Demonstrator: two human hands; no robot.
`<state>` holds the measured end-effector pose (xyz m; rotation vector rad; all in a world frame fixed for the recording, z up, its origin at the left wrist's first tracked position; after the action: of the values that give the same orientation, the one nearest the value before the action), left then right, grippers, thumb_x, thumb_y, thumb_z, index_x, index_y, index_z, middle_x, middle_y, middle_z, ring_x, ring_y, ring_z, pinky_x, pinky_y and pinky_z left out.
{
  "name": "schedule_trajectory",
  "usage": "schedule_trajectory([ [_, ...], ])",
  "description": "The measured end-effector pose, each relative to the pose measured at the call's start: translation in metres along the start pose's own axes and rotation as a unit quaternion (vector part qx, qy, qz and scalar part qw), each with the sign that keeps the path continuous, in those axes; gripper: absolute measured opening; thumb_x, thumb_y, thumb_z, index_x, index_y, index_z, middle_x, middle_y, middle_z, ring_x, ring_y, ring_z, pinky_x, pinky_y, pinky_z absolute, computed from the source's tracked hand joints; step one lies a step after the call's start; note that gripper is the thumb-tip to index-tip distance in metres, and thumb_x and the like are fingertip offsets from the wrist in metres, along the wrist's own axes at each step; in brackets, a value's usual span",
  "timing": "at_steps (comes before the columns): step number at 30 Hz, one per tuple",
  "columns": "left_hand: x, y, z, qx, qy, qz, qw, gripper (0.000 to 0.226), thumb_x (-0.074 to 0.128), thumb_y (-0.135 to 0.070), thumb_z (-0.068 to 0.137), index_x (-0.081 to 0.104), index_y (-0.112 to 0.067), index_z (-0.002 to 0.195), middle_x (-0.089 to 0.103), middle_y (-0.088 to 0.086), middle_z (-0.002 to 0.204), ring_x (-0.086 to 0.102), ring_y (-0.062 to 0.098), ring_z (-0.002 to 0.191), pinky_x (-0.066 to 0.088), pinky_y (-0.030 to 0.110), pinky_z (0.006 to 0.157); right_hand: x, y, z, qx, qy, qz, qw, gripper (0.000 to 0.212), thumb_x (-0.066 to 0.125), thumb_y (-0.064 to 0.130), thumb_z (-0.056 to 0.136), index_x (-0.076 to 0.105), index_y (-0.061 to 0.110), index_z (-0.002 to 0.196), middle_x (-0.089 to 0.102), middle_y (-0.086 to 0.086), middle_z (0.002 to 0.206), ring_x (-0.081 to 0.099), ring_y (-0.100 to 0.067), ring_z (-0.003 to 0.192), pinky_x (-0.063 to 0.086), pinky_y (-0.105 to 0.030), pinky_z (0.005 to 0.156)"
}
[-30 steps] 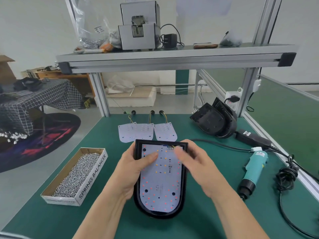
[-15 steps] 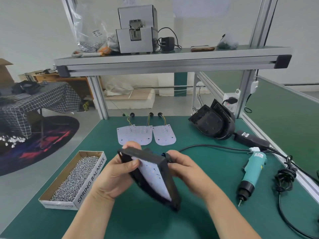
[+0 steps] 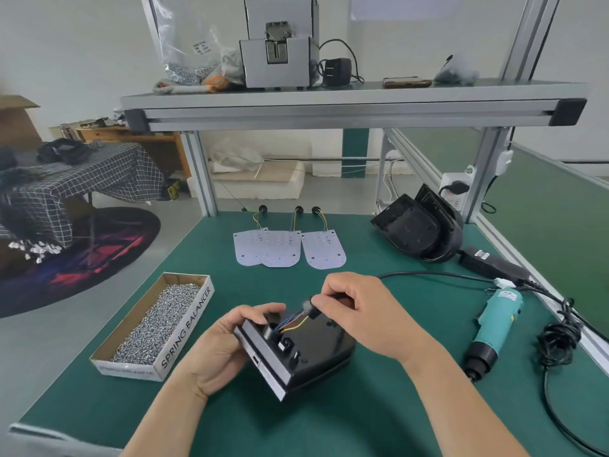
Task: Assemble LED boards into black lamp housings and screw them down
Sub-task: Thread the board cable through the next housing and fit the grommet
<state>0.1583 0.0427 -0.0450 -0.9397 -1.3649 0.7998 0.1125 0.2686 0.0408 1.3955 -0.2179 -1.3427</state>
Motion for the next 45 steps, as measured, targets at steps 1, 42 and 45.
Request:
schedule_trajectory([
  [1,-0.004,0.000,-0.003,-0.006,-0.018,0.008,1.000,0.061,0.033,0.035,0.072,0.076,-0.007,0.083,0.060,0.028,0.134,0.054,0.046,0.129,0.042,0.062,0.107,0.004,0.000,0.000,0.005,0.001,0.003,1.000,0.029,0.066,0.033,0.094,0.057,0.019,0.070,0.055,-0.007,0.065,0.037,-0.007,0.056,0.034,-0.024,0.058],
  [42,0.067,-0.031,-0.016,0.139,-0.190,0.424,0.875,0.011,0.077,-0.035,0.076,0.075,-0.045,0.081,0.052,-0.023,0.124,0.050,-0.015,0.111,0.032,0.001,0.085,-0.015,0.054,0.006,0.040,-0.086,-0.116,0.989,0.005,0.059,0.023,0.098,0.062,0.026,0.102,0.066,0.010,0.092,0.060,-0.015,0.089,0.048,-0.033,0.081],
  [45,0.081,-0.041,-0.011,0.166,-0.203,0.495,0.828,0.036,0.078,-0.023,0.083,0.070,-0.058,0.083,0.050,-0.022,0.122,0.049,-0.011,0.108,0.031,-0.002,0.084,-0.011,0.075,0.000,0.033,-0.040,-0.342,0.938,0.017,0.045,0.034,0.103,0.059,0.025,0.104,0.060,0.009,0.101,0.056,-0.023,0.097,0.042,-0.036,0.070],
])
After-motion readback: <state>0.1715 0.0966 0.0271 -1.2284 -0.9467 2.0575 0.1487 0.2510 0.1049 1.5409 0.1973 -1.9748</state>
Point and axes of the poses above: each hand's wrist, its own z-axis towards the middle knuckle, its own x-axis out of the palm, y = z × x, the point moved 3 cm from there along z, towards the middle knuckle
